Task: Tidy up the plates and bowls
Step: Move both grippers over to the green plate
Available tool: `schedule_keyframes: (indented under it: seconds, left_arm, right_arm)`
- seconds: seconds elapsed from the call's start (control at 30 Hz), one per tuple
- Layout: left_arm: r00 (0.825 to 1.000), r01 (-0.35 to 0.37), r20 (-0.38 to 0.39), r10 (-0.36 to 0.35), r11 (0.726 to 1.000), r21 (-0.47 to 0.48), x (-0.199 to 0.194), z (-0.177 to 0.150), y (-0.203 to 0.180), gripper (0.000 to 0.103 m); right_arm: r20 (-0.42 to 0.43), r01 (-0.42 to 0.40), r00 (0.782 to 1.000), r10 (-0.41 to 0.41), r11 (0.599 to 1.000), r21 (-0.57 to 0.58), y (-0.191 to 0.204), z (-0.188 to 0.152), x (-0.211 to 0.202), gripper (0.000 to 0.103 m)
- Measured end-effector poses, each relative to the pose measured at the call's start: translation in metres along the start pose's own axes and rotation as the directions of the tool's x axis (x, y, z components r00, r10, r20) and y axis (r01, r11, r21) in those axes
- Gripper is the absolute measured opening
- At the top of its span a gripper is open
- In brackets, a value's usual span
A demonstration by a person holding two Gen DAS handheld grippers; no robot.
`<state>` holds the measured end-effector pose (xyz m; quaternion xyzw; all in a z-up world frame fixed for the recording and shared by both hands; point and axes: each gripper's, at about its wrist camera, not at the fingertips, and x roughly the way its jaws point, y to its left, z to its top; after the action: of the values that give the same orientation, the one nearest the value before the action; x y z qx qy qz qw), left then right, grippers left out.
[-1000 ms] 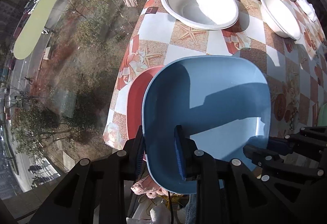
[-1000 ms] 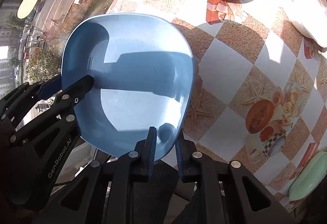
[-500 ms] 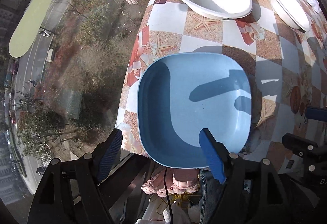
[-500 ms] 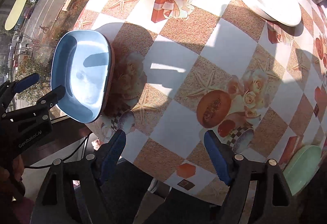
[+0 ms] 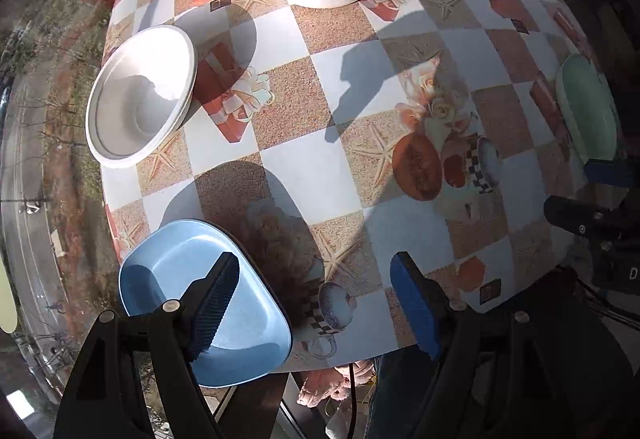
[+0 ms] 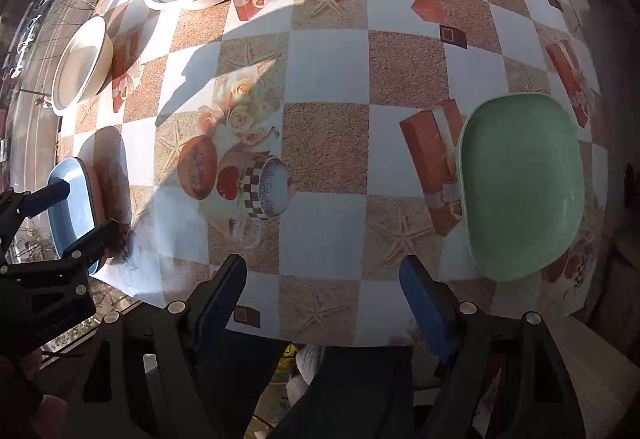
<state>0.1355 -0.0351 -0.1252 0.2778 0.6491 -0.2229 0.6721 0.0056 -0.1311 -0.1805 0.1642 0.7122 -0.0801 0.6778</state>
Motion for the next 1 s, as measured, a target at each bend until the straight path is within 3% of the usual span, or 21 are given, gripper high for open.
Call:
schedule_keyframes:
  seconds: [0.23,0.47,0.67,0.83,1.0]
  left_arm:
    - [0.999,-0.014,-0.035,0.017,0.994,0.106,-0.001,0.024,-0.062,0.081]
    - [0.996,-0.024,-0.082,0.028,0.999,0.044,0.002,0.034,-0.085,0.081]
    - [0.99,-0.053,-0.135,0.047,0.998,-0.035,0.014,0.015,-0.076,0.081]
    - [0.987,-0.071,-0.151,0.061,0.995,-0.065,0.017,0.001,-0.069,0.081]
    - [0.984,-0.072,-0.166,0.06,0.995,-0.068,0.03,-0.007,-0.064,0.081]
  right_arm:
    - [-0.016,0.038,0.999,-0.036,0.991,0.132,-0.084,-0.006,-0.003,0.08]
    - [-0.032,0.176,0.984,-0.173,0.975,0.134,-0.143,0.013,0.013,0.08]
    - [-0.035,0.256,0.967,-0.254,0.954,0.153,-0.196,0.048,0.023,0.08]
    - [-0.063,0.157,0.987,-0.149,0.976,0.149,-0.197,0.054,0.045,0.081]
    - [-0.043,-0.025,0.999,0.025,1.0,-0.005,-0.131,0.028,0.04,0.082]
